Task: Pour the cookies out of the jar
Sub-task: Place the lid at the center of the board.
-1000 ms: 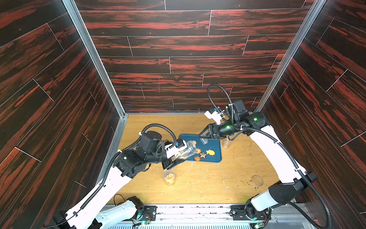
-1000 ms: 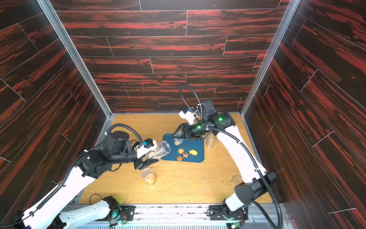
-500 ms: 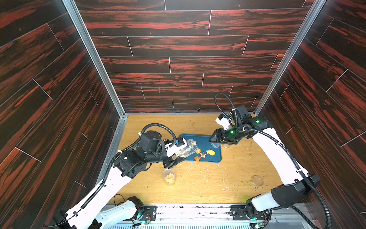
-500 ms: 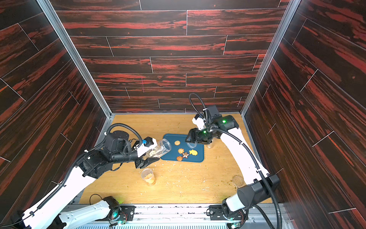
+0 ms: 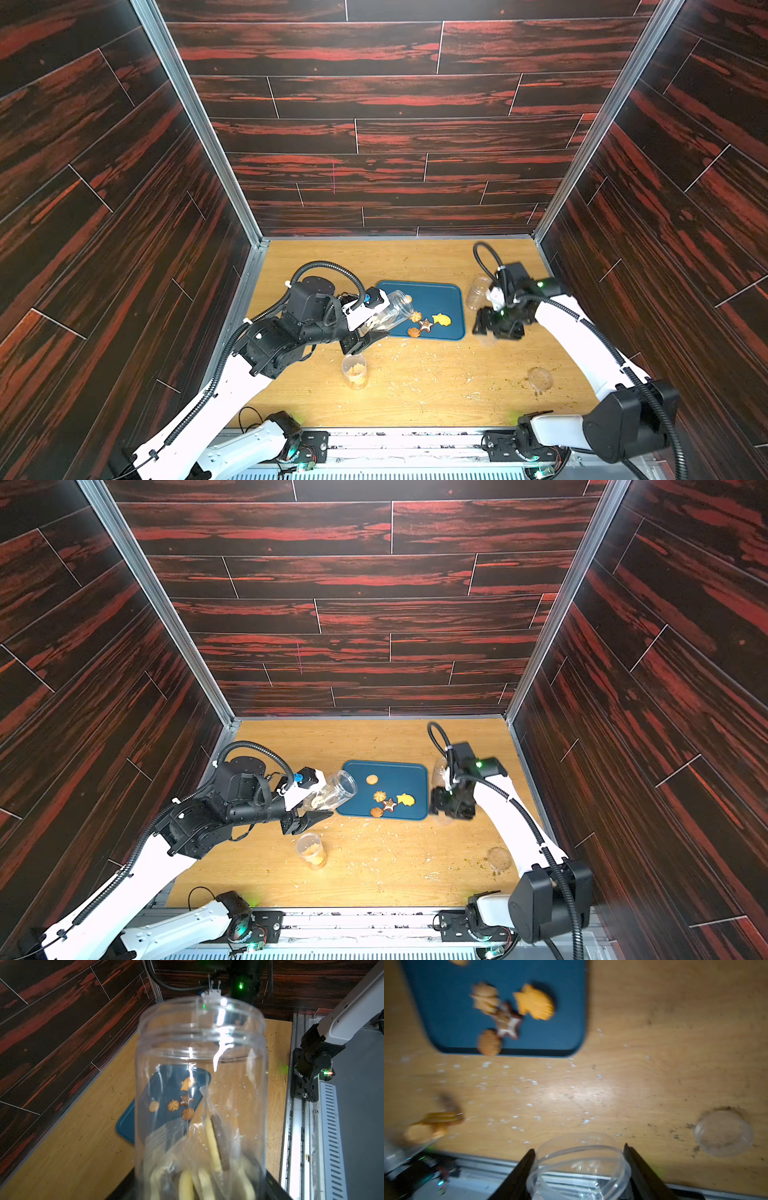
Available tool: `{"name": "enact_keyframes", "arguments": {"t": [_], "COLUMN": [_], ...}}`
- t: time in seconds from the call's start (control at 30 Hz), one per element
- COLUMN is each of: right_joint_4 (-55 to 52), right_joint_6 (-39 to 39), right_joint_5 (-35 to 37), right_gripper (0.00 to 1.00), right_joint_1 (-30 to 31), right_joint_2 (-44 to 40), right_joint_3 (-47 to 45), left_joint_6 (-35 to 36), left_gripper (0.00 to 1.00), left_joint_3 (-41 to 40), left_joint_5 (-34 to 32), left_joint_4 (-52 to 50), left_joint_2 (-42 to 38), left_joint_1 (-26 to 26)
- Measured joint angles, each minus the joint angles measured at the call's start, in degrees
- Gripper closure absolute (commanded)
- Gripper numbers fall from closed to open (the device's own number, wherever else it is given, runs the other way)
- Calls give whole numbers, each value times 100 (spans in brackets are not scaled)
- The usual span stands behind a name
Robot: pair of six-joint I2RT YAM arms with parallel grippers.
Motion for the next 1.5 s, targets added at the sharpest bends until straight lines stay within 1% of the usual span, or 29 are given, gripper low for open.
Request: {"name": "enact_keyframes", "arguments": {"t": [0.13,0.3,0.5,0.77,0.97,1.17,1.3,1.5], "right_joint_4": [391,798,1104,1360,1440,1482,1486,1532], "right_joint_6": [157,319,566,872,1073,1366,1556,1639], "right_joint_5": [208,348,236,15,-7,-57,-96,-11], "right_gripper": [49,49,49,48,48,48,47,45], "right_joint_1": [-197,-223,-223,-136,306,979,1429,1528], "right_joint_2": [13,61,184,330,378,470,728,861], "right_joint_3": [-619,-1082,-1421,-1869,-1910,-1897,-1727,-1683], "left_joint_6": [-72,-142,-271,-339,-354,-372,-400,-466], "left_gripper": [62,62,62,62,62,62,62,62], "left_joint_3": [0,0,-61,-118,-138,-138,-144,-179], "left_joint_5": [-37,-101,-146,-184,-188,-221,-227,-243], "left_joint_4": [31,31,42,76,107,122,138,203], "left_joint_2": [-13,-151,-354,-367,-367,-367,-369,-378], "left_joint_1": [0,0,0,0,0,0,0,0]}}
